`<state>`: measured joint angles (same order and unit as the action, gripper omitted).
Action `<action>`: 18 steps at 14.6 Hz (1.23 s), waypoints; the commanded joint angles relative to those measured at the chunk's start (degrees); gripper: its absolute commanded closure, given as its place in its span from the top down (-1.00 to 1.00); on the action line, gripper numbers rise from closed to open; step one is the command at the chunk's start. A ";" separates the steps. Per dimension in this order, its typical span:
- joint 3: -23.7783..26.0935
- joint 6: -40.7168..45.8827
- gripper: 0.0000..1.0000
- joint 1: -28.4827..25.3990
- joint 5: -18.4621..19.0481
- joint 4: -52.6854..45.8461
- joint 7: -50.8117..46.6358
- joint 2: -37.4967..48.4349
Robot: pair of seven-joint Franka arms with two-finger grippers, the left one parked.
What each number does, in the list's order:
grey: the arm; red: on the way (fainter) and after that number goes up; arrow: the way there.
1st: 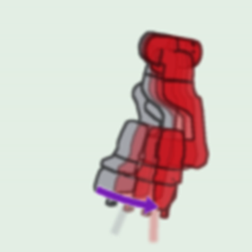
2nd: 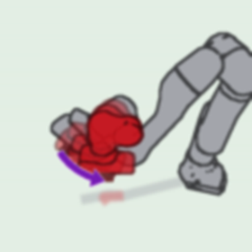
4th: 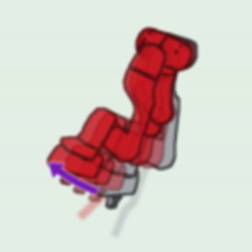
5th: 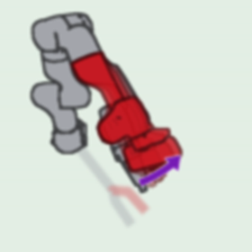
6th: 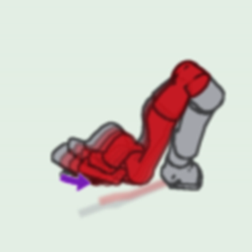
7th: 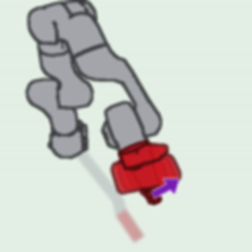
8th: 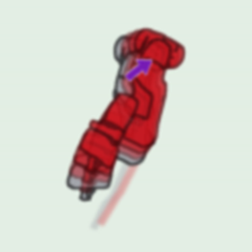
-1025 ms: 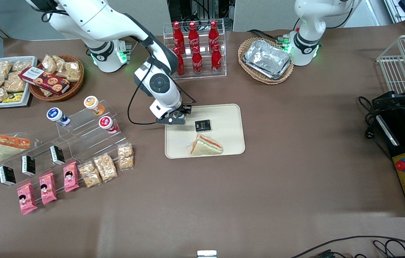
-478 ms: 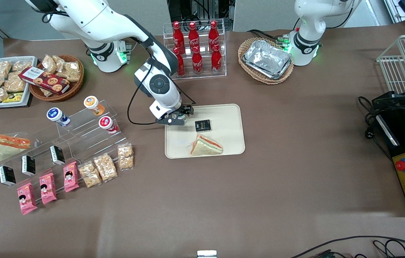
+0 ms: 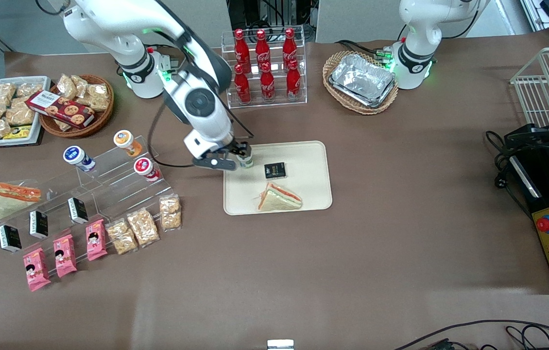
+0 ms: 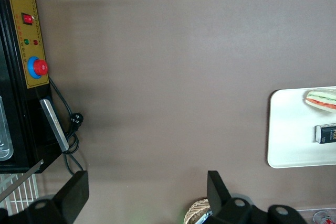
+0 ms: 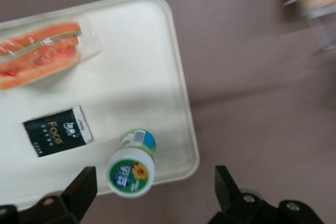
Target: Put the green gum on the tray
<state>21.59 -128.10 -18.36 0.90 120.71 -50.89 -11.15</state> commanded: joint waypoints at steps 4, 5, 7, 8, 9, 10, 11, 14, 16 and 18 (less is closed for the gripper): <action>-2.85 27.34 1.00 7.63 -0.11 -15.75 14.56 7.81; -5.92 29.64 1.00 7.81 -0.19 -16.99 18.86 8.77; -13.81 31.24 1.00 7.90 -1.24 -17.09 29.22 11.75; -17.86 32.11 1.00 7.82 -1.34 -17.18 35.27 12.38; -21.38 32.82 1.00 7.73 -1.25 -17.35 41.08 12.91; -24.29 32.91 1.00 7.73 -1.25 -17.35 45.40 13.61; -27.27 32.91 1.00 7.82 -1.25 -17.44 48.31 13.70; -30.91 33.09 1.00 10.17 -1.25 -20.42 53.34 13.35; -31.08 33.27 1.00 11.33 -1.16 -21.39 53.44 13.09; -31.17 33.44 1.00 12.12 -0.64 -22.53 53.27 12.65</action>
<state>-9.73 -96.53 -7.00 0.54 100.96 1.91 2.33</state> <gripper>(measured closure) 0.000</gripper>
